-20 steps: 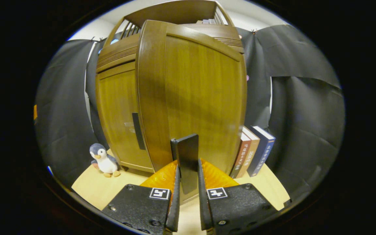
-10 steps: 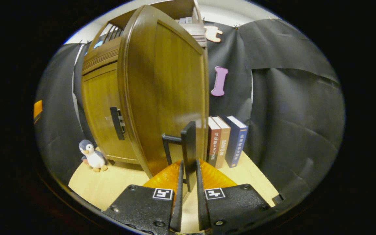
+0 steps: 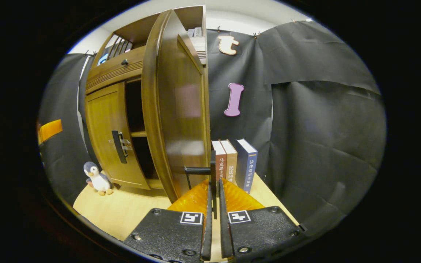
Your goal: Open the right door of the double-door shoe cabinet with the right hand, and open the left door with the left hand.
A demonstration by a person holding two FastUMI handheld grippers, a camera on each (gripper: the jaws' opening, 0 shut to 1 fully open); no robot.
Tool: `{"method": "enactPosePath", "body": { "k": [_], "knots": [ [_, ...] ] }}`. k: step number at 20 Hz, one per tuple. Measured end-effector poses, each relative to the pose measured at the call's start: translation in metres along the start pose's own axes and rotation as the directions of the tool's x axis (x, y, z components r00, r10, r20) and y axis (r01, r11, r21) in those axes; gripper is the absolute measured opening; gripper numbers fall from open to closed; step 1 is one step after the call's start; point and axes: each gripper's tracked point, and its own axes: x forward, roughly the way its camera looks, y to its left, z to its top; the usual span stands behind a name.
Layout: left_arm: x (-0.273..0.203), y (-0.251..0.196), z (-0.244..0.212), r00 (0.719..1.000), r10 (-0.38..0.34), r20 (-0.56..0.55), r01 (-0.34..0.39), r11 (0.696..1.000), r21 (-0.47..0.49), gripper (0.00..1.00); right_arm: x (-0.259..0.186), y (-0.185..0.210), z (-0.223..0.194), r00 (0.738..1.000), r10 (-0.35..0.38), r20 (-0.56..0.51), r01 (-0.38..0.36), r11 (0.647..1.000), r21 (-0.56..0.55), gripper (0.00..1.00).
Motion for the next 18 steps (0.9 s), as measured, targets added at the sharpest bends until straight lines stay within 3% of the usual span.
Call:
{"method": "enactPosePath", "body": {
  "k": [6, 12, 13, 18],
  "knots": [
    [0.034, -0.023, -0.009, 0.999, -0.035, -0.023, 0.035, 0.999, -0.006, 0.95, -0.005, -0.026, 0.003, 1.0, 0.017, 0.018, -0.018, 1.0, 0.018, 0.13],
    [0.078, -0.03, -0.032, 0.997, -0.021, -0.067, 0.021, 1.0, 0.0, 0.95, -0.024, -0.058, 0.026, 0.993, -0.034, 0.109, 0.032, 0.999, 0.024, 0.12],
    [0.087, -0.03, -0.035, 0.997, -0.012, -0.072, 0.012, 1.0, -0.011, 0.95, -0.028, -0.06, 0.031, 0.992, -0.034, 0.126, 0.031, 0.999, 0.022, 0.04],
    [0.133, -0.015, -0.06, 0.993, 0.027, -0.112, -0.035, 0.997, -0.07, 0.95, -0.042, -0.088, 0.051, 0.986, -0.079, 0.15, 0.08, 0.997, -0.001, 0.18]
  ]
}}
